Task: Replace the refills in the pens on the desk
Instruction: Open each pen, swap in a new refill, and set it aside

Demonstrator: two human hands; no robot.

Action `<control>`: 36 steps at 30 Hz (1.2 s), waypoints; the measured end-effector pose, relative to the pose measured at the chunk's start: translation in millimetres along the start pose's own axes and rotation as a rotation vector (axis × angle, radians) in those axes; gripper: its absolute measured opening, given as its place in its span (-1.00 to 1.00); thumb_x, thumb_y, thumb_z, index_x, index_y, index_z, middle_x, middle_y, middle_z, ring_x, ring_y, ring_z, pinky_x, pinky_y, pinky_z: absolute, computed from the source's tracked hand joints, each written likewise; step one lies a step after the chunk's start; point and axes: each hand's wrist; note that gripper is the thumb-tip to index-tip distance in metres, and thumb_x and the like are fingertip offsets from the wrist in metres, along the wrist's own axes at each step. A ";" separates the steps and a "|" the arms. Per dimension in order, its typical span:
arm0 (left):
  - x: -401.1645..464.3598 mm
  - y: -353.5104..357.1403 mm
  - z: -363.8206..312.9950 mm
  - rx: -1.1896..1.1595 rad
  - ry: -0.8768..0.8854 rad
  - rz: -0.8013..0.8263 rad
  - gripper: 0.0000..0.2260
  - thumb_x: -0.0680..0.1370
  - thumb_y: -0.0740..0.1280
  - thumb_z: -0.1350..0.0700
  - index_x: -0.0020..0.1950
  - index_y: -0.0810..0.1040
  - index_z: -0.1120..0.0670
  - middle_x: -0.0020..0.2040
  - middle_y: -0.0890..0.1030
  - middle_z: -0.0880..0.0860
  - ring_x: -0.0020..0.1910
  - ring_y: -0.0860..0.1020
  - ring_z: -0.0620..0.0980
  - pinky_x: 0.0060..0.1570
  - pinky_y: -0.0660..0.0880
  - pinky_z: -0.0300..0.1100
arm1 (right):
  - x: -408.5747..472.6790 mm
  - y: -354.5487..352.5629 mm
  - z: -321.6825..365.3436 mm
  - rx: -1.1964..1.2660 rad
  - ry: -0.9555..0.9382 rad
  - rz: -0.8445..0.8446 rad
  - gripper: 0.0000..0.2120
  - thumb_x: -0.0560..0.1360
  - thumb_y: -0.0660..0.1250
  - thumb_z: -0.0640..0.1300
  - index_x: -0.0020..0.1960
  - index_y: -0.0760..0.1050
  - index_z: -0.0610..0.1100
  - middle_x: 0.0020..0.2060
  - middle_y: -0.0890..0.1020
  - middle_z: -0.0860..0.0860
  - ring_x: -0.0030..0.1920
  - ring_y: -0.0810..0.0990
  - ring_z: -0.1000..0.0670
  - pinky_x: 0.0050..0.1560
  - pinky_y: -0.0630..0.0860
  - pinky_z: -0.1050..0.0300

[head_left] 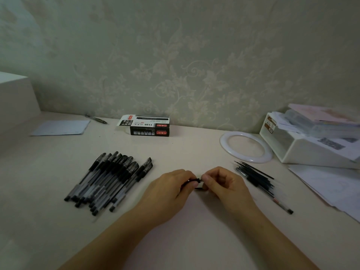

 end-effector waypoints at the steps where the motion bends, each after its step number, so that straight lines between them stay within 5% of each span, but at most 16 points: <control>1: -0.1 -0.1 -0.4 0.001 -0.003 -0.002 -0.83 0.63 0.15 -0.08 0.08 0.52 -0.12 -0.10 0.55 -0.15 -0.12 0.50 -0.15 -0.13 0.48 -0.06 | 0.4 0.1 0.0 0.002 -0.005 -0.006 -0.87 0.51 0.41 -0.15 -0.20 0.62 0.01 -0.31 0.68 0.02 -0.27 0.63 0.13 -0.19 0.50 0.35; 10: 0.3 0.2 2.9 -0.001 -0.083 -0.017 -0.79 0.64 0.03 -0.13 0.05 0.44 -0.17 -0.40 0.44 -0.20 -0.38 0.41 -0.16 -0.37 0.28 -0.16 | 2.4 -5.7 -0.8 0.066 -0.002 -0.111 -0.89 0.52 0.39 -0.23 -0.14 0.61 -0.06 -0.33 0.66 0.05 -0.30 0.60 0.15 -0.21 0.52 0.35; 14: -0.1 -2.5 1.4 0.005 -0.061 -0.046 -0.84 0.66 0.06 -0.08 0.16 0.38 -0.23 -0.30 0.47 -0.28 -0.34 0.43 -0.18 -0.38 0.24 -0.18 | 3.1 -8.6 -2.8 -0.103 -0.014 -0.204 -0.86 0.50 0.41 -0.21 -0.17 0.59 0.01 -0.28 0.67 0.11 -0.27 0.61 0.19 -0.21 0.51 0.37; 19: -1.7 -3.4 -0.7 0.031 -0.015 -0.026 -0.73 0.67 0.09 0.01 0.31 0.34 -0.28 -0.09 0.38 -0.56 -0.19 0.41 -0.42 -0.29 0.28 -0.33 | -3.5 -1.8 -6.0 -0.439 -0.110 -0.110 -0.82 0.44 0.43 -0.24 -0.18 0.61 0.05 -0.24 0.65 0.15 -0.22 0.60 0.13 -0.18 0.47 0.38; 27: -0.3 -0.6 0.5 0.026 -0.010 0.011 -0.71 0.66 0.10 0.04 0.32 0.36 -0.28 -0.12 0.41 -0.52 -0.18 0.41 -0.40 -0.25 0.28 -0.34 | -5.7 0.8 -0.7 -0.536 -0.152 -0.043 -0.82 0.45 0.43 -0.28 -0.05 0.66 -0.03 -0.13 0.66 0.12 -0.09 0.61 0.16 -0.06 0.49 0.34; 36: -0.6 1.4 1.1 0.017 -0.007 0.041 -0.71 0.65 0.11 0.05 0.30 0.35 -0.29 -0.19 0.43 -0.44 -0.20 0.42 -0.34 -0.25 0.35 -0.26 | -5.1 1.5 -2.4 -0.565 -0.186 -0.061 -0.83 0.45 0.44 -0.24 -0.04 0.64 0.00 -0.21 0.62 0.12 -0.13 0.55 0.12 -0.15 0.40 0.41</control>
Point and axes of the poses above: each hand's wrist, its own x-axis towards the middle knuckle, its own y-axis out of the palm, z = x × y
